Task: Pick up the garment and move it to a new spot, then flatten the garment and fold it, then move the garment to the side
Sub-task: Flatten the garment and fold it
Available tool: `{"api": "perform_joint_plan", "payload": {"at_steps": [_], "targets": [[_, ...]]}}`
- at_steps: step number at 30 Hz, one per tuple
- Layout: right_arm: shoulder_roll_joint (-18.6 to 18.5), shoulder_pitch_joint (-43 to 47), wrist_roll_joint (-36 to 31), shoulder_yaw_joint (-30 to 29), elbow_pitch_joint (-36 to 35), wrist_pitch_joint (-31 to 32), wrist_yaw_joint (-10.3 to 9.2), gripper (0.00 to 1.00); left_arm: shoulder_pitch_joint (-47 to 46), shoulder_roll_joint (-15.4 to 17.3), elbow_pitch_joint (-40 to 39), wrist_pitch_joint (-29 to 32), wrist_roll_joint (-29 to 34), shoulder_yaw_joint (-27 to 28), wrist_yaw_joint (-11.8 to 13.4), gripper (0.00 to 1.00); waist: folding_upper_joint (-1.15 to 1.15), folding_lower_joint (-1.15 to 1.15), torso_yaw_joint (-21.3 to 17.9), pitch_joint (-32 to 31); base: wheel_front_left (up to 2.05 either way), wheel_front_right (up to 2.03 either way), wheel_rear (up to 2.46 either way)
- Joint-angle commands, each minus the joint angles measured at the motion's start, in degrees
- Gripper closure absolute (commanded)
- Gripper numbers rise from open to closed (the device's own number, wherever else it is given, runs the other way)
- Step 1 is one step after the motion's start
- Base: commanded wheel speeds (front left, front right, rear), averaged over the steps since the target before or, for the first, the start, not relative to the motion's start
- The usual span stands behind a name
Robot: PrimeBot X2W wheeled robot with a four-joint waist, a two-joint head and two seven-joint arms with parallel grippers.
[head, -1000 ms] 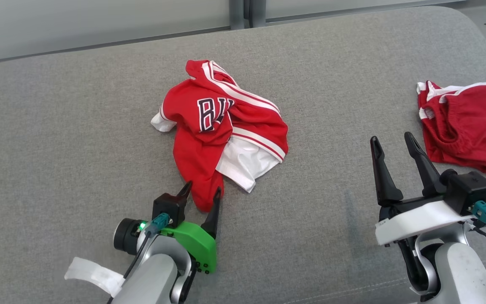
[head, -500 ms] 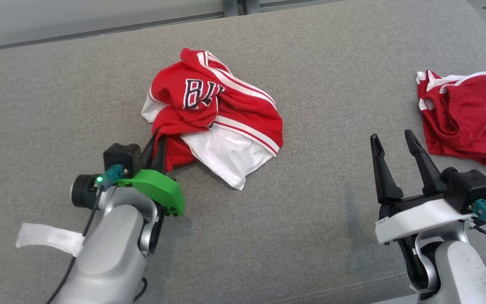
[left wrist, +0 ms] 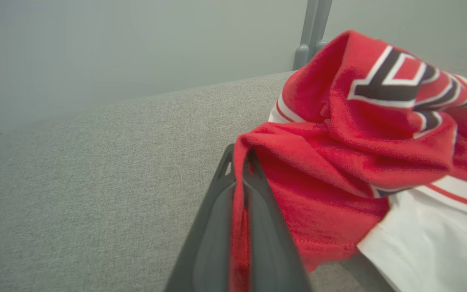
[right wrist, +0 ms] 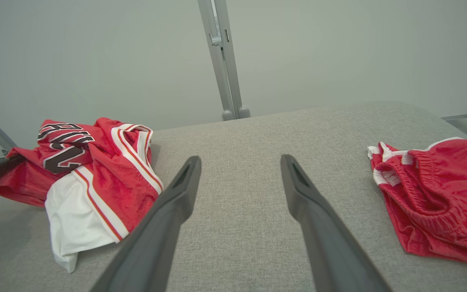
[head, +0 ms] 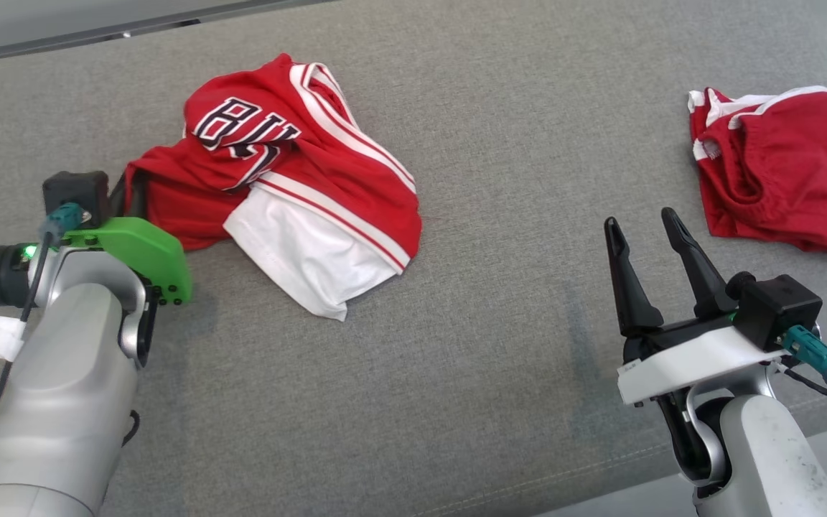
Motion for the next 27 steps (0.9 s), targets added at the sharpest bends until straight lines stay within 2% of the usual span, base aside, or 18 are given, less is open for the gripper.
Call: {"api": "perform_joint_plan", "payload": {"at_steps": [1,4,5,6,10,15,27], "targets": [[-0.13,-0.82,0.32,0.2,0.32,-0.49,-0.06,0.0,-1.1,0.92,1.4,0.38,0.1,0.05,-0.01,1.0,0.0,0.0,-1.9,1.75,0.0,0.0,0.0],[-0.12,-1.08,0.66,0.48,1.07,-1.08,-0.06,0.0,-2.78,2.05,4.68,0.42,0.32,0.25,0.63,1.0,0.0,0.0,-3.15,2.71,0.0,0.0,0.0],[-0.14,-1.24,0.76,0.46,1.6,-1.51,-0.06,0.0,-3.54,2.25,6.32,0.13,0.29,0.46,1.15,0.32,0.0,0.0,-3.55,3.0,0.0,0.0,0.0],[-0.13,-1.3,0.78,0.49,1.81,-1.63,-0.06,0.0,-3.74,2.28,7.03,-0.09,0.21,0.53,1.29,0.0,0.0,0.0,-3.65,3.06,0.0,0.0,0.0],[-0.11,-1.22,0.97,0.57,2.99,-2.08,-0.06,0.0,-4.3,1.82,8.88,-0.87,-0.26,1.01,1.65,0.0,0.0,0.0,-3.1,2.39,0.0,0.0,0.0],[-0.14,-0.02,1.26,0.71,4.49,-1.98,-0.06,0.0,-2.3,-0.27,6.02,-1.63,-0.74,1.92,0.89,0.0,0.0,0.0,-0.03,-0.3,0.0,0.0,0.0],[-0.14,1.61,4.66,1.36,10.03,-0.04,-0.06,0.0,15.77,-5.6,-17.78,-1.56,3.0,5.88,0.53,0.0,0.0,0.0,11.71,-6.53,0.0,0.0,0.0]]}}
